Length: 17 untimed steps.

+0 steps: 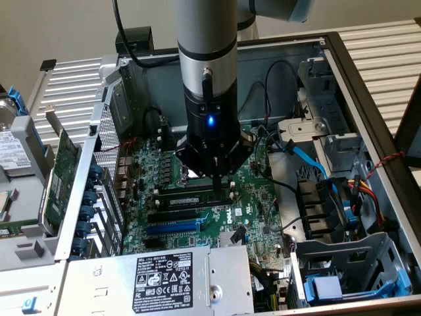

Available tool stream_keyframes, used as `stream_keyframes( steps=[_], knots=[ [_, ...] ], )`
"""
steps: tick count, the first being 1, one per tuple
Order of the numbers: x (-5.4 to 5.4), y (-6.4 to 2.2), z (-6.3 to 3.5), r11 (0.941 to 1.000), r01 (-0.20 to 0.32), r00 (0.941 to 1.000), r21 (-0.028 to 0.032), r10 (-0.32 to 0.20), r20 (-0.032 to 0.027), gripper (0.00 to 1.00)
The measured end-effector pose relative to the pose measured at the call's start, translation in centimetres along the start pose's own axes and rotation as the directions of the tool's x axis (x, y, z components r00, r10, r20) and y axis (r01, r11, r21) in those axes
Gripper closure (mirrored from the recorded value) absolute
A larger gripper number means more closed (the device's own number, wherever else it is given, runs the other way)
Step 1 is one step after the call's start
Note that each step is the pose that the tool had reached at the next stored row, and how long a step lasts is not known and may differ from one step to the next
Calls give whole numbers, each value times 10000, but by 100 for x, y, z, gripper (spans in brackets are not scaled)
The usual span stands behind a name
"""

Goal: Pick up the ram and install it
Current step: 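Press down the ram until it locks into place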

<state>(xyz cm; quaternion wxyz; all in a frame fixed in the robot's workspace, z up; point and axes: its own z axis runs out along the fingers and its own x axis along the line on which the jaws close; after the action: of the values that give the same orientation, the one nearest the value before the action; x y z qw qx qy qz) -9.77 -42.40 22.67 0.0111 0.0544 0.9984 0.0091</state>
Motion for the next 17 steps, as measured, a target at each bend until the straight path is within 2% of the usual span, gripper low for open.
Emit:
stream_keyframes(
  steps=[3,4,7,11,17],
  knots=[
    [0,3,-6,10000,-4,10000,-13,4,-9,89],
    [0,5,-32,10000,-9,10000,-24,9,-22,89],
    [-3,4,-148,10000,-10,10000,-5,10,-58,89],
    [13,4,-221,10000,-9,10000,-3,9,-75,89],
    [184,-15,-261,10000,-10,10000,-6,10,-76,89]
  ],
)
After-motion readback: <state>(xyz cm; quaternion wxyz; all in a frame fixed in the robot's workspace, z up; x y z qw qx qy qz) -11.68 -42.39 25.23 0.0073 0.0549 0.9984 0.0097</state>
